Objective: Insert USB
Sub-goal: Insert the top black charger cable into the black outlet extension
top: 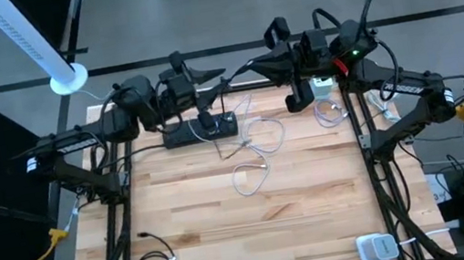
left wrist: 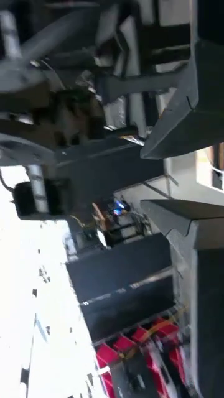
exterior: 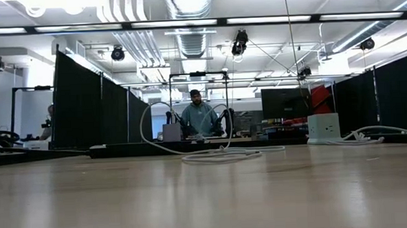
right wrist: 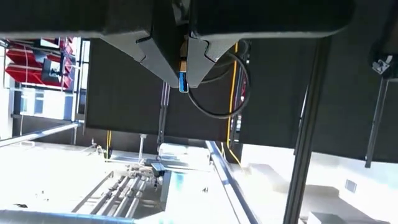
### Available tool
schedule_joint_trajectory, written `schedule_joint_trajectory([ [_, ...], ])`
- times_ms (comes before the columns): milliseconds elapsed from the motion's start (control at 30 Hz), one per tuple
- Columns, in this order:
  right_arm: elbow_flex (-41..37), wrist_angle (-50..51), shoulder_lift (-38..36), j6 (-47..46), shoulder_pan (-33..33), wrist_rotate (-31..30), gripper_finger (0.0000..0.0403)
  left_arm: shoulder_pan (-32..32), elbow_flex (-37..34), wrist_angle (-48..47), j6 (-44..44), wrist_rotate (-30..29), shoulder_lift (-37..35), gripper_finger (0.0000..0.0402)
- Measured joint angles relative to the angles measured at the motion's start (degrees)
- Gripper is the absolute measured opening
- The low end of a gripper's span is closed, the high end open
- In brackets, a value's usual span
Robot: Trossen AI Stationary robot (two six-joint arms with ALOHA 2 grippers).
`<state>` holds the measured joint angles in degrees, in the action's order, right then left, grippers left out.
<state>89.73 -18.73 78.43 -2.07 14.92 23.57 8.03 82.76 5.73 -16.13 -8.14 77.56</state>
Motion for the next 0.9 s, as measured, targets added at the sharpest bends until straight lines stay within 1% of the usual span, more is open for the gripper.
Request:
schedule_joint_trajectory([
  [100, 0.0, -0.01, 0.4, -0.35, 0.0, 0.0, 0.0001, -0.02, 0.0, 2.92, 1.76, 2.75, 0.71, 0.011],
  [200, 0.0, 0.64, 0.77, -0.92, 0.0, 0.02, 0.0001, -0.08, 0.0, 4.96, 3.05, 3.53, 0.77, 0.0113],
  [267, 0.0, 1.14, 0.98, -0.67, 0.0, -0.06, 0.0001, -0.07, 0.0, 6.26, 3.55, 5.16, 0.42, 0.0114],
  [367, 0.0, 1.92, 1.21, -0.35, 0.0, -0.75, 0.0001, -0.07, 0.0, 8.18, 4.94, 8.41, 0.09, 0.0111],
  [467, 0.0, 2.01, 1.45, 0.01, -0.02, -0.88, 0.0001, -0.07, 0.0, 9.31, 6.19, 10.27, -0.14, 0.0106],
  [667, 0.0, 2.16, 1.51, 1.04, 0.09, -2.25, 0.0001, -0.07, 0.0, 9.43, 7.28, 10.65, -0.2, 0.0111],
  [800, 0.0, 2.77, 1.51, 1.17, 0.22, -2.64, 0.0001, -0.11, 0.0, 10.1, 9.34, 13.27, -0.37, 0.0115],
  [900, 0.0, 4.95, 1.49, 1.62, 0.22, -2.87, 0.0001, -0.13, 0.0, 10.81, 9.65, 13.77, -1.21, 0.0115],
])
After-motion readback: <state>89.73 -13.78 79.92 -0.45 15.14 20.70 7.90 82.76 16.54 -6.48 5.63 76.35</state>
